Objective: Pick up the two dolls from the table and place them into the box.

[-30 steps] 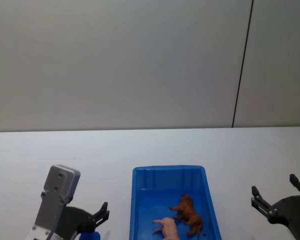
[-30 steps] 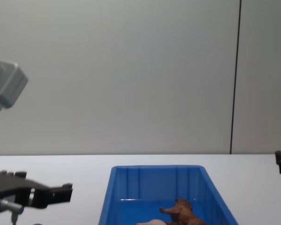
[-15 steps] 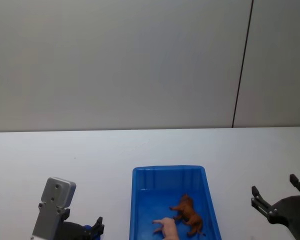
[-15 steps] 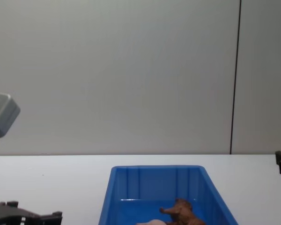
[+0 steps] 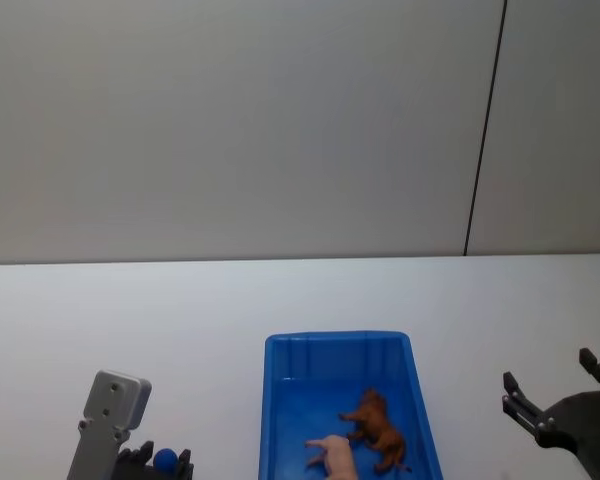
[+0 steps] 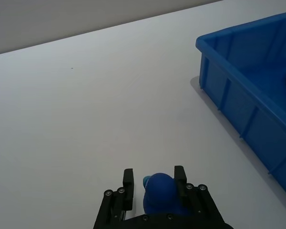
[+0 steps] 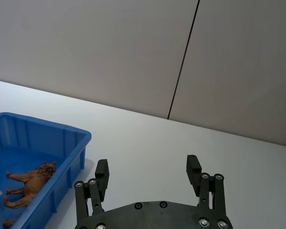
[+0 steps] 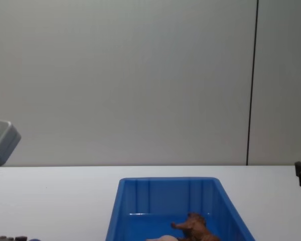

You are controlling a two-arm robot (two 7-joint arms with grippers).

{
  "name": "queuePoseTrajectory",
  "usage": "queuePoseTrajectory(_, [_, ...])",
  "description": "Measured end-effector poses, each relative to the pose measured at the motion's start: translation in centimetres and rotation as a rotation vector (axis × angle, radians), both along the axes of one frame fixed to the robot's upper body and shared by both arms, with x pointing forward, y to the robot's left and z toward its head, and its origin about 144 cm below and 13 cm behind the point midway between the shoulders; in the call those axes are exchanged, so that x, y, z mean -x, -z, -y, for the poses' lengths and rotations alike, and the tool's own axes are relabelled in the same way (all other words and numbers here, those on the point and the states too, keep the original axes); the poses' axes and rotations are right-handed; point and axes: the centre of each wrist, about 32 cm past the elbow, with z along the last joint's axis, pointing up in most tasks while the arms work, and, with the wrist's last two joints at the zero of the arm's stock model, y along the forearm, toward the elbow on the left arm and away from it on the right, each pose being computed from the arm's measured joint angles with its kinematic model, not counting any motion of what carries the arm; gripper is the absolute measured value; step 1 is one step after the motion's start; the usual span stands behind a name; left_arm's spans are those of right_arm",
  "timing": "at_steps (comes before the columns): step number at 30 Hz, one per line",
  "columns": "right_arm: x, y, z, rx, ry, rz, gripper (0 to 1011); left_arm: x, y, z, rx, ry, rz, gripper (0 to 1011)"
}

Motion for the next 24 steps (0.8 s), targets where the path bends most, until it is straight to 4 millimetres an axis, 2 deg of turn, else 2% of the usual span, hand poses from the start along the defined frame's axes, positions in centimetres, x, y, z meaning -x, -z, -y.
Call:
queuePoseTrajectory(8, [0.0, 0.0, 0.0, 0.000, 0.000, 0.000, 1001, 0.1, 0.2, 0.0, 0.009, -0.005, -0.004, 319])
queuePoseTrajectory(14, [0.0, 0.0, 0.0, 0.000, 0.000, 0.000, 1001, 0.1, 0.0, 0.1, 0.020, -0.005, 0.023, 286])
queuePoseTrajectory(24, [0.0, 0.0, 0.0, 0.000, 0.000, 0.000, 1001, 0.2, -1.6, 0.6, 0.040, 0.008, 0.140, 229])
